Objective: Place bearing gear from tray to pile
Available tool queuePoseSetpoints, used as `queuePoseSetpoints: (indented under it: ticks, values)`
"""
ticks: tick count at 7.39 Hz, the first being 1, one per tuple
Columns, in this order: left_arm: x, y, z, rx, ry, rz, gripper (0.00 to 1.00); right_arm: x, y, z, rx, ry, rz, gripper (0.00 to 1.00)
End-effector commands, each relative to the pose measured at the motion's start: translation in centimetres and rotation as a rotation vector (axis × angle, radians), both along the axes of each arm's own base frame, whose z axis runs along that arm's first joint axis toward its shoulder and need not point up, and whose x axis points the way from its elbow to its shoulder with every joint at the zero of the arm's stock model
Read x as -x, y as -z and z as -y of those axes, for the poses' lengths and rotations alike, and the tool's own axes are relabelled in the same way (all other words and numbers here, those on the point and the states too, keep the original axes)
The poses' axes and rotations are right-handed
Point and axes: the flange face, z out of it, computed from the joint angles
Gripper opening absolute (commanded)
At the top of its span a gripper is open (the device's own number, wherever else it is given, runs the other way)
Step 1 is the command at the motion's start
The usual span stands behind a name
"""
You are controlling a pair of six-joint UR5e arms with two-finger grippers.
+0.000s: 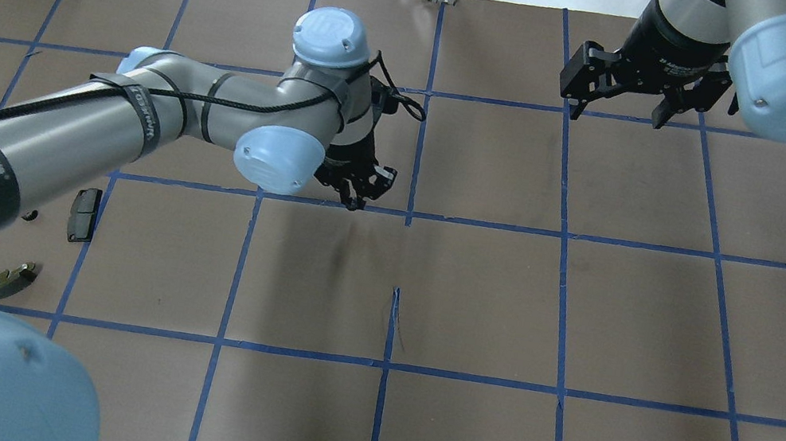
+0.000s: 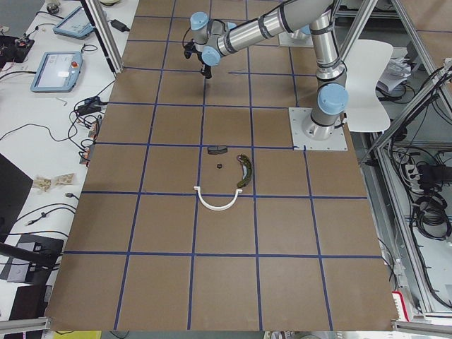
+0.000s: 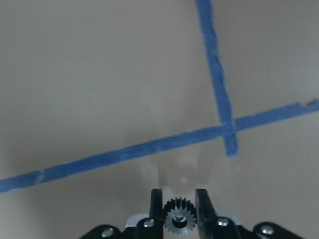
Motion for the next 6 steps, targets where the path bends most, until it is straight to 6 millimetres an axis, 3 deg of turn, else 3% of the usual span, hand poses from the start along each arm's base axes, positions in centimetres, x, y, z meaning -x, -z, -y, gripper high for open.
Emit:
queuePoseSetpoints:
  ticks: [1, 2, 3, 4, 6]
  values:
    - [-12.0, -4.0, 4.3, -0.029, -0.015, 0.037, 0.0, 0.2, 0.0, 0.1, -0.001, 0.0, 0.0, 1.0]
    - [-20.7, -5.0, 5.6, -0.073, -0.003, 0.075, 0.0, 0.1, 0.0, 0.1, 0.001, 0.003, 0.0, 1.0]
    - [-29.6, -4.5, 5.3, -0.112, 0.02, 0.098, 0.0, 0.1, -0.1, 0.1, 0.01, 0.0, 0.0, 1.0]
    - [-36.7, -4.7, 4.3, -0.121, -0.006, 0.08, 0.0, 0.0, -0.3, 0.3, 0.03, 0.0, 0.002, 1.0]
    - [-45.1, -3.4, 2.1, -0.149, -0.024, 0.044, 0.0, 0.0, -0.4, 0.3, 0.032, -0.002, 0.002, 1.0]
